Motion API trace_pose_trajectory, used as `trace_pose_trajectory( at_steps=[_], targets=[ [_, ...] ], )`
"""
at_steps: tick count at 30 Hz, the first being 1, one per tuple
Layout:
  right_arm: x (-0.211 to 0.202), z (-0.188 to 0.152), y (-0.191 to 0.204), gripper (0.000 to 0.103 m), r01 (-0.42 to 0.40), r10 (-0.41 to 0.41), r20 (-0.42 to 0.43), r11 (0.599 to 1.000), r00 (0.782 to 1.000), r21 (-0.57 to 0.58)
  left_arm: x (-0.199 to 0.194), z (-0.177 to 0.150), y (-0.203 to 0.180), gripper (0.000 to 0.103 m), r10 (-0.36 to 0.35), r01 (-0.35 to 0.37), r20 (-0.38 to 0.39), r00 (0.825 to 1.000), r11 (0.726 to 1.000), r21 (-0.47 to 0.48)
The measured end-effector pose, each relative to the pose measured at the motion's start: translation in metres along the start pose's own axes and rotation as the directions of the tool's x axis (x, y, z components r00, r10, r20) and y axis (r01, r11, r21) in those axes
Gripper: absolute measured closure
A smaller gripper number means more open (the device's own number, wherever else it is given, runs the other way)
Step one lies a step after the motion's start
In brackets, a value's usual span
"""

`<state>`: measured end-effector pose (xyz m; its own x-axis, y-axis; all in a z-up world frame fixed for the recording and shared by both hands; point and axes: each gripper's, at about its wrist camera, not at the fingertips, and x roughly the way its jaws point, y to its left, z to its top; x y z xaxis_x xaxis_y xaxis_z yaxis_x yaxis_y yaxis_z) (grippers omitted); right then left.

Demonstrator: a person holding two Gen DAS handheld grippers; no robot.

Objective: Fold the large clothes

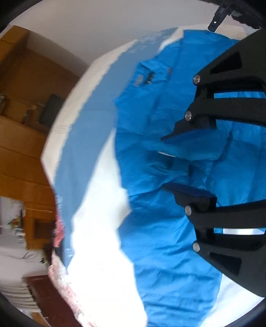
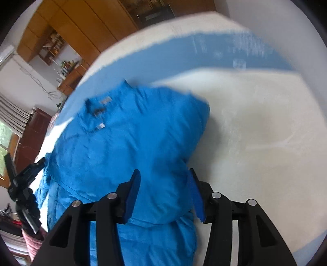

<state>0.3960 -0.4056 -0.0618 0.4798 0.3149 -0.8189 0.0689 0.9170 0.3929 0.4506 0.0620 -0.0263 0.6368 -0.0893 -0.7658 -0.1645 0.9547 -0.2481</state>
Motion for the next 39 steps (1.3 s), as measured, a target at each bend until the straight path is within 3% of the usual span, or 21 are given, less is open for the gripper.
trace_pose_trajectory(
  at_steps=[5, 10, 20, 23, 26, 29, 31, 34, 37, 39],
  targets=[
    [0.019, 0.005, 0.04, 0.054, -0.033, 0.027, -0.082, 0.997, 0.996, -0.069, 0.017, -0.007, -0.055, 0.064, -0.062, 0.073, -0.104, 0.993, 0.991, 0.108],
    [0.055, 0.005, 0.046, 0.054, -0.005, -0.005, -0.149, 0.998, 0.989, -0.066, 0.064, -0.027, -0.075, 0.064, -0.008, 0.043, -0.203, 0.979, 0.984, 0.171],
    [0.077, -0.014, 0.045, 0.056, 0.022, -0.032, -0.116, 0.996, 0.993, -0.089, 0.082, -0.042, -0.069, 0.064, 0.004, 0.044, -0.202, 0.979, 0.971, 0.234],
    [0.07, -0.012, 0.044, 0.055, 0.001, -0.012, -0.121, 0.996, 0.993, -0.085, 0.073, -0.037, -0.064, 0.063, -0.015, 0.06, -0.207, 0.978, 0.976, 0.21],
    [0.05, -0.012, 0.044, 0.052, -0.071, 0.064, -0.098, 0.994, 0.993, -0.077, 0.045, -0.03, -0.051, 0.06, -0.069, 0.099, -0.177, 0.982, 0.981, 0.168],
    [0.033, -0.01, 0.042, 0.052, -0.045, 0.038, -0.085, 0.995, 0.996, -0.083, 0.006, -0.025, -0.016, 0.048, -0.091, 0.105, -0.11, 0.99, 0.986, 0.129],
    [0.031, -0.01, 0.04, 0.052, -0.022, 0.014, -0.098, 0.996, 0.995, -0.085, -0.018, -0.026, 0.03, 0.048, -0.024, 0.03, -0.077, 0.997, 0.997, 0.078],
    [0.035, -0.012, 0.039, 0.052, -0.027, 0.015, -0.131, 0.996, 0.991, -0.09, -0.043, -0.034, 0.11, 0.048, 0.085, -0.089, -0.07, 0.994, 0.995, -0.049],
    [0.042, -0.014, 0.043, 0.052, -0.02, 0.005, -0.146, 0.994, 0.989, -0.104, -0.069, -0.045, 0.188, 0.048, 0.179, -0.19, -0.071, 0.981, 0.963, -0.192],
    [0.047, -0.014, 0.048, 0.052, -0.015, -0.002, -0.152, 0.993, 0.988, -0.117, -0.089, -0.056, 0.244, 0.048, 0.249, -0.259, -0.074, 0.966, 0.921, -0.291]
  ],
)
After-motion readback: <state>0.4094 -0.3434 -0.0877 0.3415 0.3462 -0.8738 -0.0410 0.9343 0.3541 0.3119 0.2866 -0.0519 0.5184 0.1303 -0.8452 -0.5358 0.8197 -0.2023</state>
